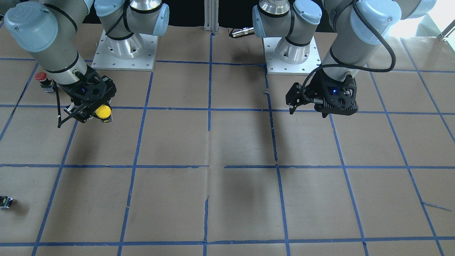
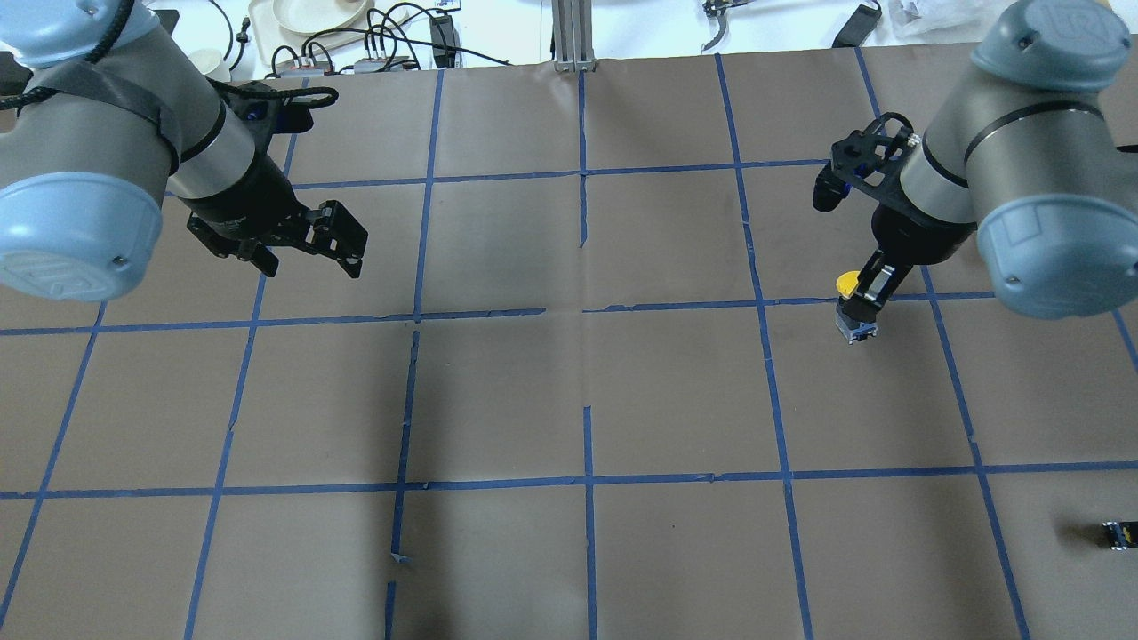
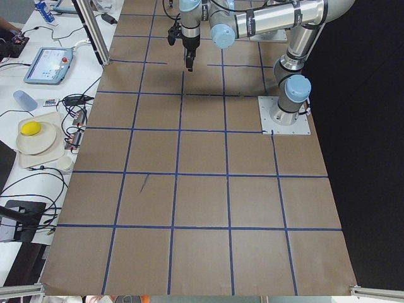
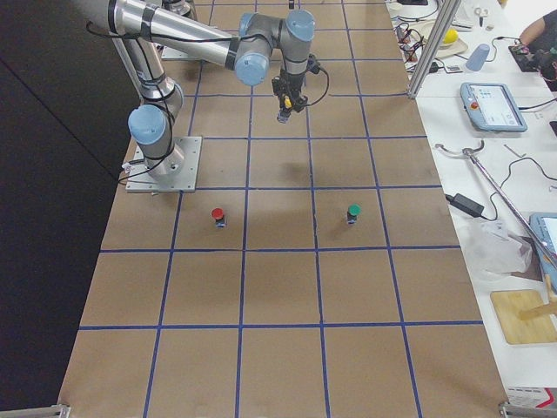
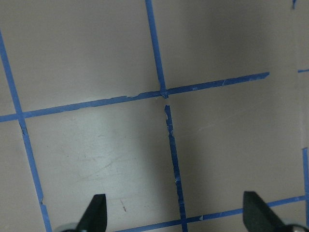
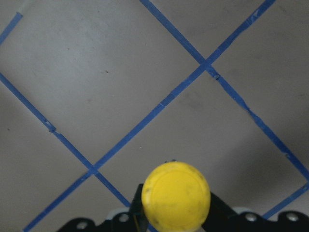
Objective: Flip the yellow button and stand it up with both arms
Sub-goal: 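Lower the yellow button cap-up onto the table with the right gripper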
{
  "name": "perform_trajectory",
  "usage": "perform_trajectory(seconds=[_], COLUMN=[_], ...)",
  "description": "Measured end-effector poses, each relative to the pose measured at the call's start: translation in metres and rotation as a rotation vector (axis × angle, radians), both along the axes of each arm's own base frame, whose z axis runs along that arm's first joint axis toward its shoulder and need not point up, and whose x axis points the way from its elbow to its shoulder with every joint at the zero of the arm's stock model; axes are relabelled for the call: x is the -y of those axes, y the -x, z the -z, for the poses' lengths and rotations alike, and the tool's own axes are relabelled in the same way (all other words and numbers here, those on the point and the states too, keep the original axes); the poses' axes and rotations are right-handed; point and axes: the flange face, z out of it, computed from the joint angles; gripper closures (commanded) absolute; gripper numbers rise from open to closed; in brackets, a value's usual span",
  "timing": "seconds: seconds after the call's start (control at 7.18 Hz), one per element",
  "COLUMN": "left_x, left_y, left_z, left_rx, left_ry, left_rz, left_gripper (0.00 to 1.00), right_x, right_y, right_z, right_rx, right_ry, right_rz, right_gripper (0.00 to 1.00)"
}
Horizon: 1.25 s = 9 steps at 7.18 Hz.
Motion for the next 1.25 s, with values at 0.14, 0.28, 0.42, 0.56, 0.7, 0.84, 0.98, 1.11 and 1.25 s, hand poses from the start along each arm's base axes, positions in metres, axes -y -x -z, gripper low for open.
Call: perform_trajectory(seconds=[0.14,0.28,0.42,0.56,0.7,0.84,0.98,1.11,1.25], left_x=[0.001,0.003,0.006,0.008,0.011,0.012,0.014,0.017,0.015], left_y=[0.001,0.0,-0.002,-0.004,-0.003,0.002,0.01,0.016,0.019], left_z=[-0.003,-0.011,-0.017,-0.022,-0.027,-0.034,-0.044,-0.05,-0.057], left_rx=[0.004,0.016,0.038,0.055,0.063,0.066,0.067,0.066,0.067], left_ry=[0.004,0.007,0.001,-0.002,-0.001,0.0,0.001,-0.01,-0.02], left_rz=[-0.016,-0.021,-0.024,-0.025,-0.022,-0.012,0.004,0.018,0.027], left_gripper=[0.0,0.0,0.0,0.0,0.0,0.0,0.0,0.0,0.0], right_x=[0.0,-0.002,-0.005,-0.01,-0.017,-0.025,-0.033,-0.039,-0.044], right_y=[0.026,0.059,0.096,0.133,0.172,0.212,0.249,0.28,0.304], right_z=[0.007,0.014,0.019,0.024,0.031,0.04,0.055,0.075,0.095], right_rx=[-0.007,-0.003,0.007,0.018,0.036,0.069,0.117,0.168,0.214], right_ry=[0.018,0.019,0.018,0.014,0.012,0.025,0.059,0.089,0.105], right_rz=[-0.132,-0.263,-0.401,-0.526,-0.634,-0.722,-0.793,-0.845,-0.891], right_gripper=[0.87,0.87,0.87,0.87,0.87,0.87,0.86,0.87,0.87])
